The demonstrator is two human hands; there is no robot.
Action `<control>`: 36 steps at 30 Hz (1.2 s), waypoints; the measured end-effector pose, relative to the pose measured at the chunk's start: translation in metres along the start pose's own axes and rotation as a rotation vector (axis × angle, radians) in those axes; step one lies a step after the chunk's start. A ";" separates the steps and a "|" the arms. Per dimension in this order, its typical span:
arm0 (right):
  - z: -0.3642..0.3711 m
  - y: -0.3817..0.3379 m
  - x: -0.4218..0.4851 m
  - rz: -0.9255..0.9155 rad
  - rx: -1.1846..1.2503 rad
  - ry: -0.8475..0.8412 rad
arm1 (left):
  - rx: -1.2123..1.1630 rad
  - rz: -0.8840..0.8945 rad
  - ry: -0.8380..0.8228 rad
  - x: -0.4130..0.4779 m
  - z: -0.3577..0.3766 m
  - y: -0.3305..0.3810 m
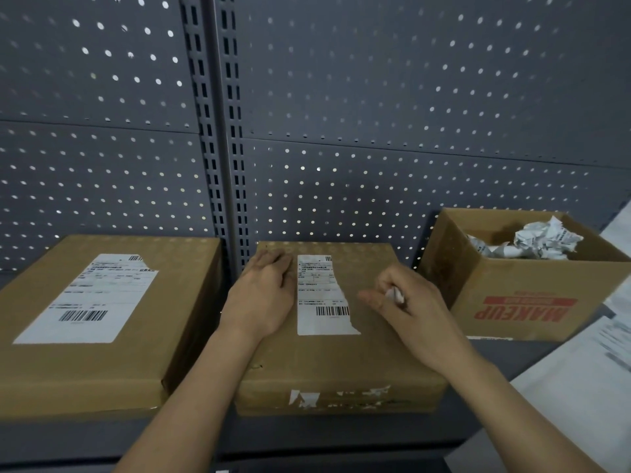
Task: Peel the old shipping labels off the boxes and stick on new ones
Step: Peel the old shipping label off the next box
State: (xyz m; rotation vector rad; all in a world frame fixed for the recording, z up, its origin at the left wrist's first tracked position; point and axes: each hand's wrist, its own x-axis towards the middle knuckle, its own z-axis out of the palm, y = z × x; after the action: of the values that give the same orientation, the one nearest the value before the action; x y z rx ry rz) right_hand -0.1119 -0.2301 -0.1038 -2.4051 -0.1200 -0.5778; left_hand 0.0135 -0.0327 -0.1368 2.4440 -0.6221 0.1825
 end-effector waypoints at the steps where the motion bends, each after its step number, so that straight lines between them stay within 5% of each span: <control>1: 0.000 0.001 0.000 0.010 0.026 -0.026 | -0.001 0.005 0.006 0.000 0.000 0.001; 14: -0.001 -0.004 0.008 0.062 -0.017 -0.275 | -0.006 -0.005 -0.003 0.000 -0.001 0.000; 22: 0.002 0.000 0.026 0.149 0.065 -0.112 | -0.004 -0.010 -0.003 0.000 -0.001 0.001; 36: 0.050 0.032 0.098 -0.003 -0.582 -0.149 | -0.015 -0.018 0.010 -0.001 -0.002 0.003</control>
State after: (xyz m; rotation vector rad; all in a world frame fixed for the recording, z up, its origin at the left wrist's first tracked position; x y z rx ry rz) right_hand 0.0027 -0.2298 -0.1143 -3.0132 -0.0175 -0.4785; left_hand 0.0112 -0.0336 -0.1340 2.4320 -0.5950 0.1814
